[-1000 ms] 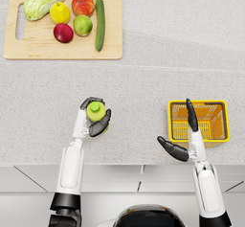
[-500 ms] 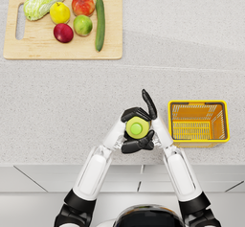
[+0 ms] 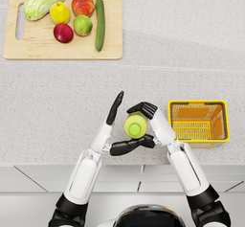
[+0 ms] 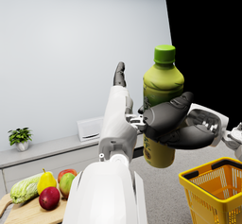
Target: Pick up the green tea and place it into the yellow basket
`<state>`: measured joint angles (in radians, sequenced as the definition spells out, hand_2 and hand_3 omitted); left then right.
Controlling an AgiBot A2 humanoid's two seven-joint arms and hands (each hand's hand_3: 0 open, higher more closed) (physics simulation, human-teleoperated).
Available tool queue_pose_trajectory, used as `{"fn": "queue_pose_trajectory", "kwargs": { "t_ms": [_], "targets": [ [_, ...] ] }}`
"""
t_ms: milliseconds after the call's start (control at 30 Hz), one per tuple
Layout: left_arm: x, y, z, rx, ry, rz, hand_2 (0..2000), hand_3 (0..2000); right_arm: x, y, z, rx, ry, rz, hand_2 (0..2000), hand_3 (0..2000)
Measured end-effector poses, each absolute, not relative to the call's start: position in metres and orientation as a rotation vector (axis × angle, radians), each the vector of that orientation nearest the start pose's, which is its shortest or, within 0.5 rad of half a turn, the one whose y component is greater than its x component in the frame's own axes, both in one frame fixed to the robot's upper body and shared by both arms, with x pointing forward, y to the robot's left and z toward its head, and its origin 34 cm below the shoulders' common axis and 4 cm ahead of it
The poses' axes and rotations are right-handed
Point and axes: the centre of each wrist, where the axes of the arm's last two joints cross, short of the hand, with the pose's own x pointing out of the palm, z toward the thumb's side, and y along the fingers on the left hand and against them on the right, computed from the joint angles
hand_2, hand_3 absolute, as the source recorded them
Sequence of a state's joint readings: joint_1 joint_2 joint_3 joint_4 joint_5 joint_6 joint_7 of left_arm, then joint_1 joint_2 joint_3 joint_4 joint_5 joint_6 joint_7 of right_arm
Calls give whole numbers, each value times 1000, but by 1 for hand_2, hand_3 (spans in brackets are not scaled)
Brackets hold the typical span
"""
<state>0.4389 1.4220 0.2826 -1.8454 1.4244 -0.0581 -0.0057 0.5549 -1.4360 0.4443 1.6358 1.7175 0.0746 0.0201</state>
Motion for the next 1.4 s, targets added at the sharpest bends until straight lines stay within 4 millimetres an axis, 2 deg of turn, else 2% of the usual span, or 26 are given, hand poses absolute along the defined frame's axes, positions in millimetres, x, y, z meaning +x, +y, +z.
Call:
{"fn": "queue_pose_trajectory", "kwargs": {
  "t_ms": [133, 233, 333, 467, 567, 667, 700, 733, 767, 867, 1033, 1100, 1200, 1400],
  "targets": [
    [259, 203, 269, 509, -500, -1579, 0, 0, 298, -135, 283, -811, -260, 1749, 2000, 2000],
    [255, 229, 258, 457, -482, -1461, 0, 0, 301, -169, 291, -771, -282, 1626, 2000, 2000],
    [252, 236, 254, 442, -475, -1429, 0, 0, 301, -201, 285, -702, -278, 1504, 2000, 2000],
    [251, 236, 251, 431, -469, -1425, 0, 0, 296, -225, 259, -599, -223, 1432, 2000, 2000],
    [251, 236, 249, 425, -464, -1425, 0, 0, 291, -232, 237, -376, -34, 1424, 2000, 2000],
    [252, 234, 249, 422, -463, -1435, 0, 0, 286, -233, 221, -257, 71, 1425, 2000, 2000],
    [252, 233, 248, 420, -462, -1441, 0, 0, 286, -233, 218, -236, 89, 1424, 639, 1673],
    [253, 231, 248, 420, -462, -1448, 0, 0, 286, -234, 217, -218, 97, 1411, 0, 1347],
    [253, 229, 248, 419, -462, -1455, 0, 0, 287, -235, 216, -207, 98, 1397, 0, 1020],
    [257, 223, 253, 432, -474, -1476, 0, 0, 286, -234, 224, -404, -76, 1387, 0, 40],
    [272, 229, 282, 504, -528, -1452, 0, 0, 285, -240, 274, -636, -252, 1328, 0, 0],
    [279, 237, 289, 511, -534, -1425, 0, 0, 286, -249, 283, -661, -278, 1289, 0, 0],
    [285, 248, 286, 486, -521, -1390, 0, 0, 287, -260, 283, -654, -280, 1251, 0, 0],
    [288, 256, 275, 444, -496, -1365, 0, 0, 287, -262, 276, -635, -267, 1246, 0, 0]
  ]
}}
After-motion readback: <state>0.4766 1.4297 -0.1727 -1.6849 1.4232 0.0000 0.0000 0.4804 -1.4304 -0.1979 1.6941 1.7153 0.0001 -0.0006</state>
